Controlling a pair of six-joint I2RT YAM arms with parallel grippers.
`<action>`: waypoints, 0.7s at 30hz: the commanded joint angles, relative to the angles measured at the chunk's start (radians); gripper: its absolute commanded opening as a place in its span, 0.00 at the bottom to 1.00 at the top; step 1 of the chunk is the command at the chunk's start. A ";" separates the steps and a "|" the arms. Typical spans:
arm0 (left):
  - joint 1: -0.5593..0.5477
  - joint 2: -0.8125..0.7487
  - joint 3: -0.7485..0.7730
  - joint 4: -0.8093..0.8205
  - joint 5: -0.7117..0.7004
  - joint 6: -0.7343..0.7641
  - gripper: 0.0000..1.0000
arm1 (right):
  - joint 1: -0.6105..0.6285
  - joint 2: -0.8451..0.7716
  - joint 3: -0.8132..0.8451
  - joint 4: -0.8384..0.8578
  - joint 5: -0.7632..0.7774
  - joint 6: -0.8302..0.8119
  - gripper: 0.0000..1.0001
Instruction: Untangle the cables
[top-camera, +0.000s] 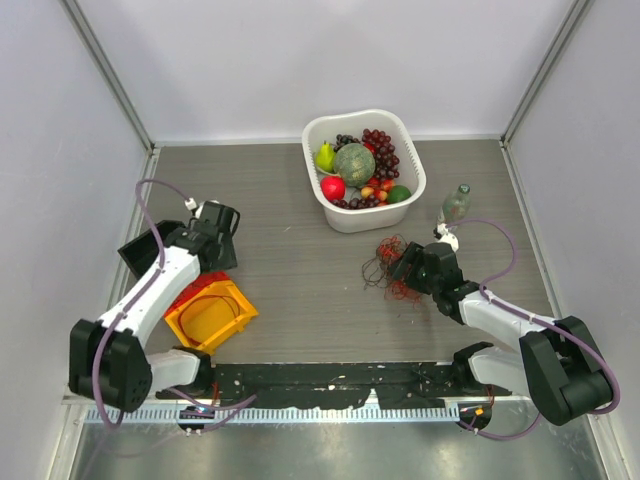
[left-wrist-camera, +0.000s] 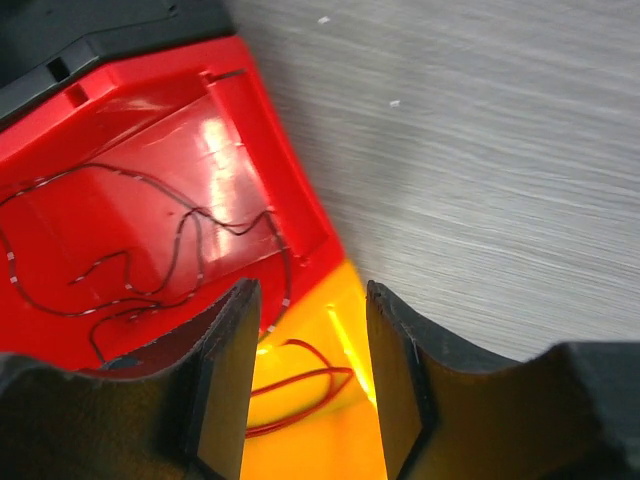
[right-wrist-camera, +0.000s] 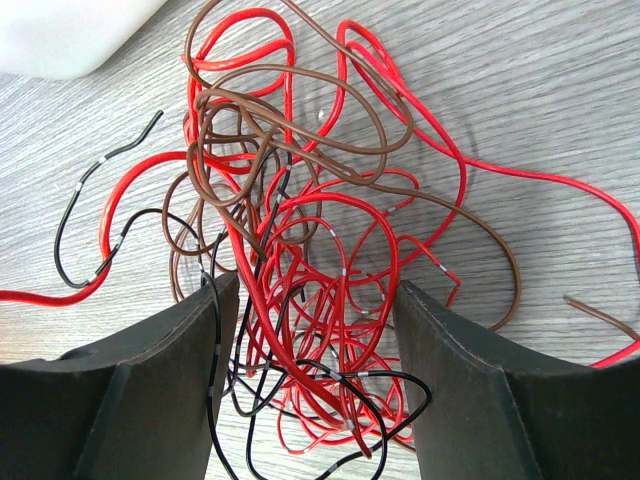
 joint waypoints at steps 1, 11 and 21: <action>-0.022 0.090 0.059 -0.063 -0.173 0.042 0.51 | 0.001 0.007 -0.018 -0.044 -0.018 -0.008 0.68; -0.027 0.186 0.082 -0.118 -0.193 -0.024 0.50 | 0.001 -0.008 -0.028 -0.043 -0.024 -0.010 0.68; -0.027 0.219 0.095 -0.132 -0.224 -0.026 0.38 | 0.001 -0.014 -0.029 -0.043 -0.029 -0.011 0.68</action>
